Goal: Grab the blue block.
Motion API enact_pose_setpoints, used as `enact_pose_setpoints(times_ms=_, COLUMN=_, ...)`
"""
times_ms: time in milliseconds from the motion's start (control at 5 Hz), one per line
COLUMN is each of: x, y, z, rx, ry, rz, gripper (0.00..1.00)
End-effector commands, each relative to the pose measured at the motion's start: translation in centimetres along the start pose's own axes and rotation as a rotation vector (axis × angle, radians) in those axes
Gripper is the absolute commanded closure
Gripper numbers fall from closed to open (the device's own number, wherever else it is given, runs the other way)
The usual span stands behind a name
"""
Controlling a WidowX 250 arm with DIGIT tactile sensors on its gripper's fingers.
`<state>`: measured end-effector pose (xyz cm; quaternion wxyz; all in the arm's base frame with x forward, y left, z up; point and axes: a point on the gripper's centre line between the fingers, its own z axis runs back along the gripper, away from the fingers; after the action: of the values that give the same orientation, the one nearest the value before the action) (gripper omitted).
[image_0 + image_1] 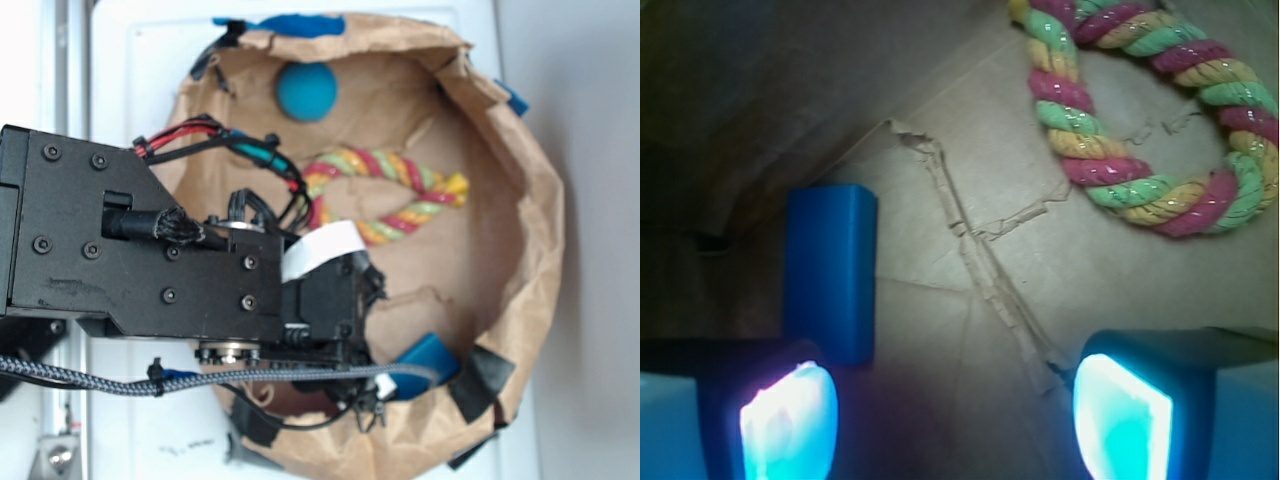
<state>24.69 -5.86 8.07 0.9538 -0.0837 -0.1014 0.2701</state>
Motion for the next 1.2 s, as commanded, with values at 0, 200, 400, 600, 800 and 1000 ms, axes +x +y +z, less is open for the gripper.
enact_pose_setpoints(times_ms=0, x=-0.4, y=-1.2, z=0.0, rx=-0.005, ry=-0.044, rz=0.013, gripper=0.0)
enact_pose_setpoints(times_ms=200, x=-0.8, y=-1.5, z=0.3, rx=-0.006, ry=-0.062, rz=0.025, gripper=0.0)
enact_pose_setpoints(times_ms=400, x=0.3, y=-2.2, z=-0.6, rx=0.0, ry=-0.085, rz=0.051, gripper=0.0)
enact_pose_setpoints(times_ms=600, x=0.9, y=-2.5, z=-1.0, rx=0.028, ry=-0.084, rz=0.071, gripper=0.0)
enact_pose_setpoints(times_ms=800, x=2.5, y=-2.3, z=-1.8, rx=0.05, ry=-0.074, rz=0.091, gripper=0.0)
enact_pose_setpoints(times_ms=1000, x=3.1, y=-2.4, z=-2.0, rx=0.039, ry=-0.081, rz=0.08, gripper=0.0)
